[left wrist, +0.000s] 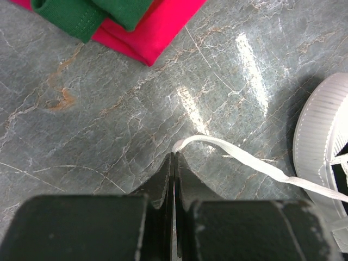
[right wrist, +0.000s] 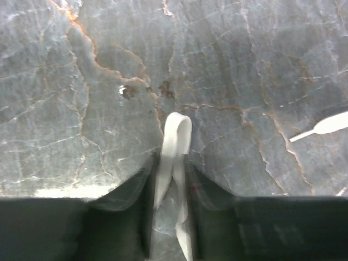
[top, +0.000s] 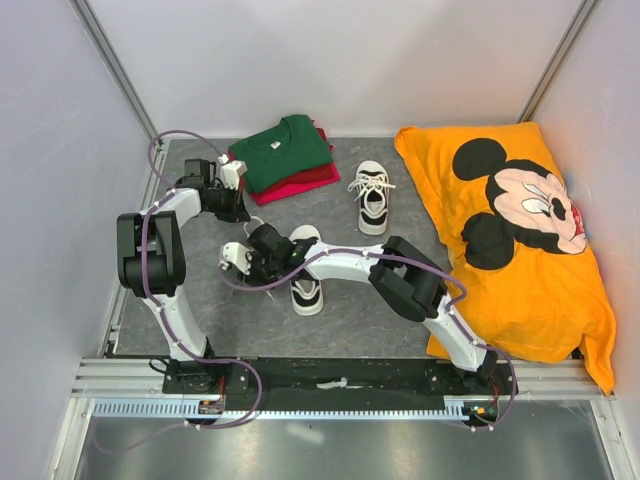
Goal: Tie the shoes
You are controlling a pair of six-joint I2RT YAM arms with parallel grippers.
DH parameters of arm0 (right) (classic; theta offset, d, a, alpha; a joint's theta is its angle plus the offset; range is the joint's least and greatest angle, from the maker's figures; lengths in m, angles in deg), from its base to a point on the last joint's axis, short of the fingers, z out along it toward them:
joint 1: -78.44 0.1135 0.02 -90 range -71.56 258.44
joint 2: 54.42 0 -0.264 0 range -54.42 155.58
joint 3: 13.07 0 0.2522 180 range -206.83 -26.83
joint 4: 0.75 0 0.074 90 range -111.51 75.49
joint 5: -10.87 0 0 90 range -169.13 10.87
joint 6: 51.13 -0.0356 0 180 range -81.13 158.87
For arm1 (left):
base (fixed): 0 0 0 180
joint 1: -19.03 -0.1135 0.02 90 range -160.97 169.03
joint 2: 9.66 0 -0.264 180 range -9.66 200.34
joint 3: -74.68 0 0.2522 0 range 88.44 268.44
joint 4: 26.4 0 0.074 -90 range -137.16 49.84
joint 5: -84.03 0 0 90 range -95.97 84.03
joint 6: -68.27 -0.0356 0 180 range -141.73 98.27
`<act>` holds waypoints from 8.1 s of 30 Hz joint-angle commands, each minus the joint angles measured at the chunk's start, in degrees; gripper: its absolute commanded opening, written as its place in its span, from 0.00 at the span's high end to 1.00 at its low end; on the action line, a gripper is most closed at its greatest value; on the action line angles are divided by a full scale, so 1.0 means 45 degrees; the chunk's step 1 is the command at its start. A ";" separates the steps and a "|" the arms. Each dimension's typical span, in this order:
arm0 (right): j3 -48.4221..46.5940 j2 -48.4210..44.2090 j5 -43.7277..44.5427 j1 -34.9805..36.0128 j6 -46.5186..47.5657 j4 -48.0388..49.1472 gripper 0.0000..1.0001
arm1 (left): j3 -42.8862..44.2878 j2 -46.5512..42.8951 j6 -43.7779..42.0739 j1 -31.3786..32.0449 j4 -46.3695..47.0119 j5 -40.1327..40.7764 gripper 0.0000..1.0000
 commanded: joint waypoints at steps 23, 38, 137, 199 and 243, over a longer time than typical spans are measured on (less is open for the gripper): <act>0.3165 -0.5983 -0.1498 -0.1604 -0.3280 -0.1036 1.00 | -0.3501 -0.4758 -0.8245 -0.1251 -0.5192 -0.1408 0.98; 0.7052 -0.8252 -0.3394 -0.3383 -0.6230 0.0111 1.00 | -0.5194 -0.8805 -1.3296 -0.1213 -0.6405 -0.4411 0.59; 0.8986 -0.7119 -0.5211 -0.5375 -1.3068 0.4410 1.00 | -0.0303 -0.2864 -1.1473 0.5585 -0.4471 -0.2676 0.72; 0.8869 -0.6944 -0.5035 -0.5395 -1.3009 0.4215 1.00 | 0.0380 -0.1930 -1.2682 0.5546 -0.5682 -0.2542 0.66; 0.8088 -0.6748 -0.4176 -0.5278 -1.3732 0.3629 1.00 | 0.0380 -0.2496 -1.1801 0.4901 -0.5856 -0.2833 0.64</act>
